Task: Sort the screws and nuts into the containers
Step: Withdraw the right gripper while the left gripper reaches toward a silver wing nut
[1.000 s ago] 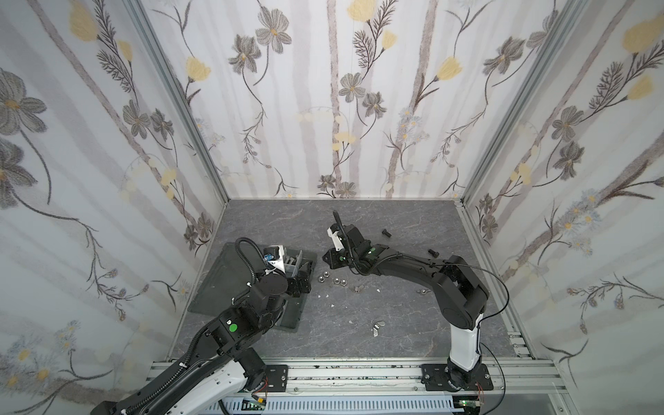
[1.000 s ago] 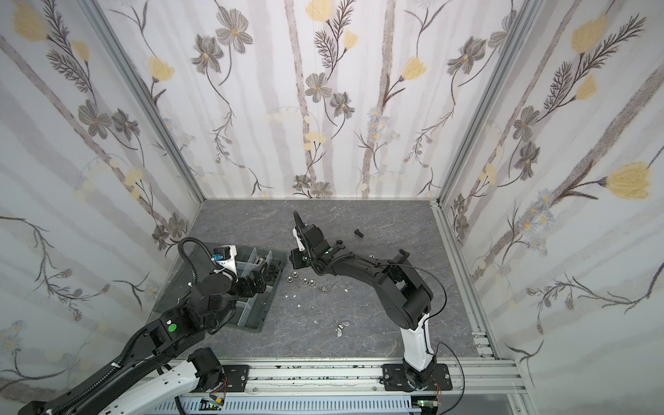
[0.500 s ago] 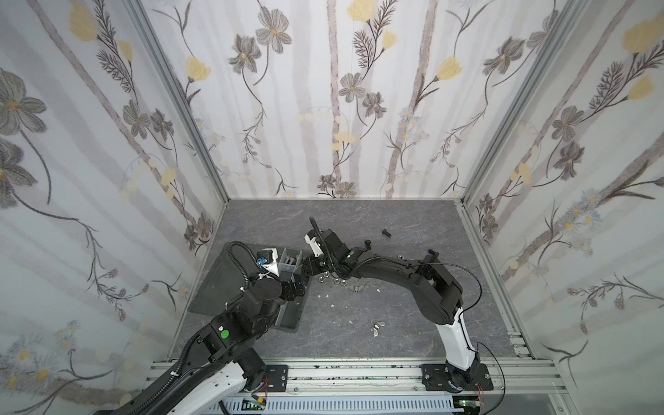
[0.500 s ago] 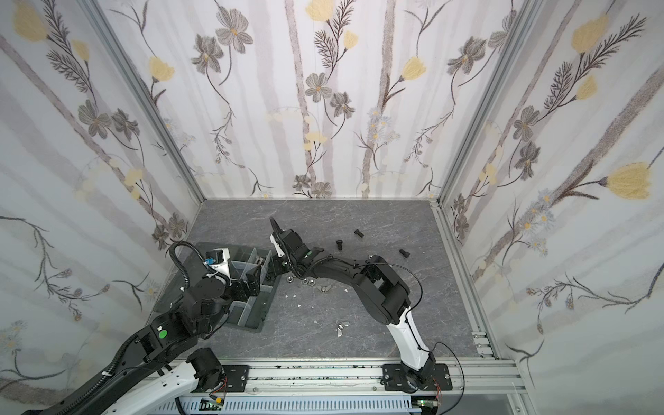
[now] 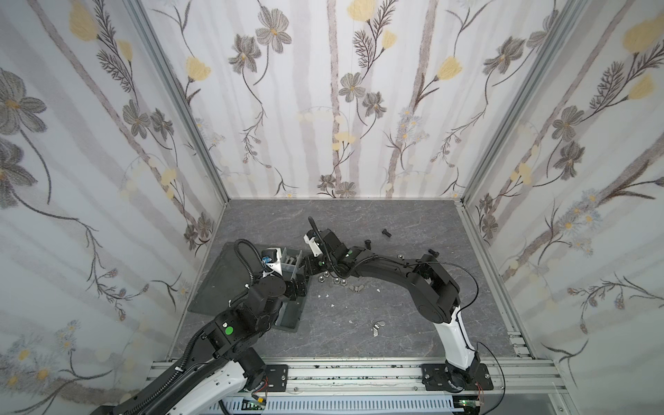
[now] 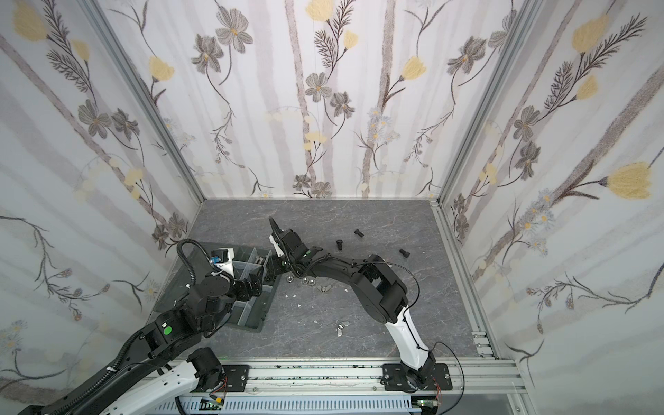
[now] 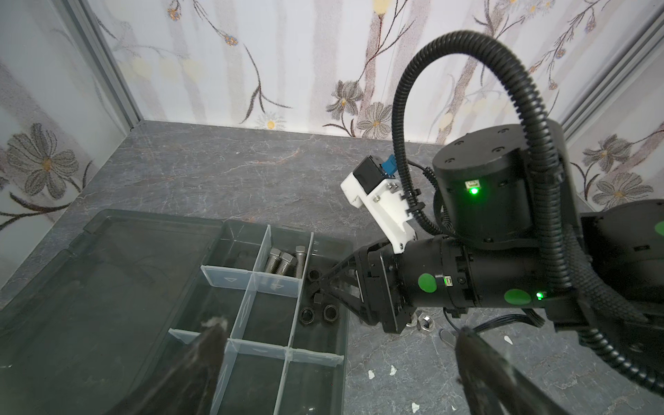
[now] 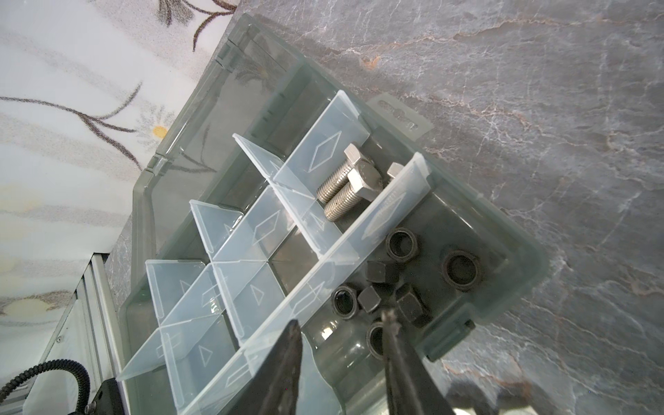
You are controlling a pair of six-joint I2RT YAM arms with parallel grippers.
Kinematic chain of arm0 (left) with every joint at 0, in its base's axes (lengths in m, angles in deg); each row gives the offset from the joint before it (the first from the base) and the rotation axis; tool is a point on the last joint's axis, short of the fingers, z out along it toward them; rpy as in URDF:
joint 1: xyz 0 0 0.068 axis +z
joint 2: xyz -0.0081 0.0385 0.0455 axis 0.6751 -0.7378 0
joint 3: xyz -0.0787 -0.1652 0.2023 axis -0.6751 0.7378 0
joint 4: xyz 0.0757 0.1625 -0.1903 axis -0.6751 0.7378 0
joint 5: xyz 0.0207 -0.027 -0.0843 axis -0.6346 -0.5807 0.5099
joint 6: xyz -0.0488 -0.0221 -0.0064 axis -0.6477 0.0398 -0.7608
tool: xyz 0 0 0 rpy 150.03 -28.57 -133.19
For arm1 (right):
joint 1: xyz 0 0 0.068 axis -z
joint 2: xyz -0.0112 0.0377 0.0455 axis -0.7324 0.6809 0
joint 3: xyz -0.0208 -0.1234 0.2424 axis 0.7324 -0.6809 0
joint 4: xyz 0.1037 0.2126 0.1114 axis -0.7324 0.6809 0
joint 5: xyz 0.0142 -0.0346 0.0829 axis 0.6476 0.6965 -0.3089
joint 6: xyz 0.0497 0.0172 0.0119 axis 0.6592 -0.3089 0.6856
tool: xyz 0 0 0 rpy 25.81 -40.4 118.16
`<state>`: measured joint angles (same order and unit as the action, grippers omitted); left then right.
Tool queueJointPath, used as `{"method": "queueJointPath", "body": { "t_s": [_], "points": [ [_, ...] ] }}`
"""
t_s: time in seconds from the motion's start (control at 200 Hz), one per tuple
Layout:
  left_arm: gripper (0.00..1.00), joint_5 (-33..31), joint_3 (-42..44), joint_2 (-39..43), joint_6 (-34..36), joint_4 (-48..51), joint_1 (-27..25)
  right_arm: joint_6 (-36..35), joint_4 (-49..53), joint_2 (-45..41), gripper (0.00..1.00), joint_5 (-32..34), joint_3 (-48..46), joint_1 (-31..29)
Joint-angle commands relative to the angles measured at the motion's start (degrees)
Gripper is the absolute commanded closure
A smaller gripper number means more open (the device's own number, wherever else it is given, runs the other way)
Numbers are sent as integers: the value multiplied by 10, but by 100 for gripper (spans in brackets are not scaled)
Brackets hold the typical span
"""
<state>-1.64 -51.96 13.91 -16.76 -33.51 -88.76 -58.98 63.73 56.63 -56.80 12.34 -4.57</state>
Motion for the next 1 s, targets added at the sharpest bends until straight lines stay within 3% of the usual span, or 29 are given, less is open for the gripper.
{"method": "queueJointPath", "body": {
  "t_s": [0.0,0.26,0.744,0.994],
  "points": [
    [0,11,-12,-8,6,-6,2,-4,4,-6,60,12,3,6],
    [2,90,-44,-96,24,12,1,7,-39,-78,64,18,-78,43],
    [16,244,-51,-257,39,-81,-55,38,-120,-295,65,4,-334,230],
    [19,262,-63,-347,41,-129,-92,42,-140,-389,65,-18,-419,322]
  ]
}}
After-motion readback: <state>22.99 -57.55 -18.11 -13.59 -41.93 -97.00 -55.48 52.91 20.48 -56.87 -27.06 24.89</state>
